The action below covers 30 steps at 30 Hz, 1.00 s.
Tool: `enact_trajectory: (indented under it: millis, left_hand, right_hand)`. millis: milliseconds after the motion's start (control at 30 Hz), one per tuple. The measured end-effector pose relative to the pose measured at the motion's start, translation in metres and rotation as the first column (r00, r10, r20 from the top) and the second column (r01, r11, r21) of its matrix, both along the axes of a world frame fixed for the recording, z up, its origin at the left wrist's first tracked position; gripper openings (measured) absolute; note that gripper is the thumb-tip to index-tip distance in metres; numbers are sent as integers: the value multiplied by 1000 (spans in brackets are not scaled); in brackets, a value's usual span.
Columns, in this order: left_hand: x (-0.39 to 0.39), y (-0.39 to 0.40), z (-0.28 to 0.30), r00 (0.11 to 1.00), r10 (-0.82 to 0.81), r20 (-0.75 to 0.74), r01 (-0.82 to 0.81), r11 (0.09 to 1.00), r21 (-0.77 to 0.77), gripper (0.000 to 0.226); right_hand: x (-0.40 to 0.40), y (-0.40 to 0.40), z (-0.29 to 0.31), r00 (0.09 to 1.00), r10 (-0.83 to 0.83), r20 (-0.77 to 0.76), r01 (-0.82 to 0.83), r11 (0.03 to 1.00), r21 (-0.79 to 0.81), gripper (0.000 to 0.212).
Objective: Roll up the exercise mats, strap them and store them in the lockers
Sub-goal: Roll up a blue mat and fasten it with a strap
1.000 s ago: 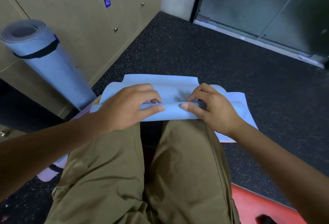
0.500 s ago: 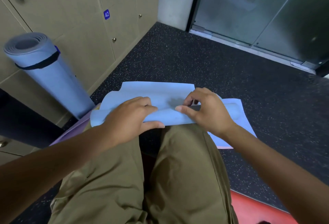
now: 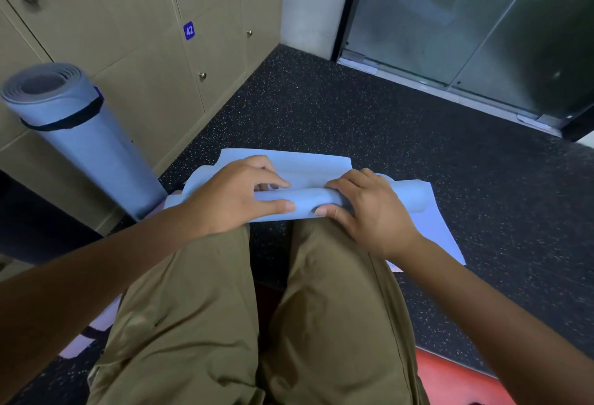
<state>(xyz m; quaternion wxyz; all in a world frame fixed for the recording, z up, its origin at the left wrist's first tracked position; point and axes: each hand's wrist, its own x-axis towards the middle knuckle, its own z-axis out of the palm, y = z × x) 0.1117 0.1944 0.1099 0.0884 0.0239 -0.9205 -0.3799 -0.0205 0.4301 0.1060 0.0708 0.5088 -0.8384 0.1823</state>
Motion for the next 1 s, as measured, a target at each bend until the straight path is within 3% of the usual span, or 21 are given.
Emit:
enact_trajectory:
  millis: [33,133,267,400,667,833,967,1000]
  left_hand:
    - [2,1,-1,998,11,-63,-13,999,-31,50]
    - [9,5,-9,964,-3,-267,-94,931,-352,47]
    - [18,15,-16,966,78,-248,-196,846,-496,58]
    - [12,7,-6,992,96,-77,-119,910,-398,63]
    - [-15,-18,2,980,36,195,0,984,-181,68]
    - [-33,-28,3,946,-7,323,16,1000,-25,75]
    - [-36,-26,11,962,64,266,-76,997,35,36]
    - [-35,-25,10,969,92,230,-96,995,4,35]
  right_hand:
    - [-3,-2,1,1000,-2,11,2,1000,7,59]
    - [-9,-6,8,990,-3,138,-3,999,43,62]
    - [-20,-16,21,943,-51,330,-7,985,173,68]
    - [-29,-24,20,937,-32,347,-45,977,211,73]
    - [-11,-18,-3,992,-97,-84,99,995,21,50]
    - [-17,-20,-8,990,-135,-35,135,991,-3,51]
    - [-32,-32,3,989,-129,74,122,988,93,58]
    - [-35,-35,6,986,-123,115,109,987,120,55]
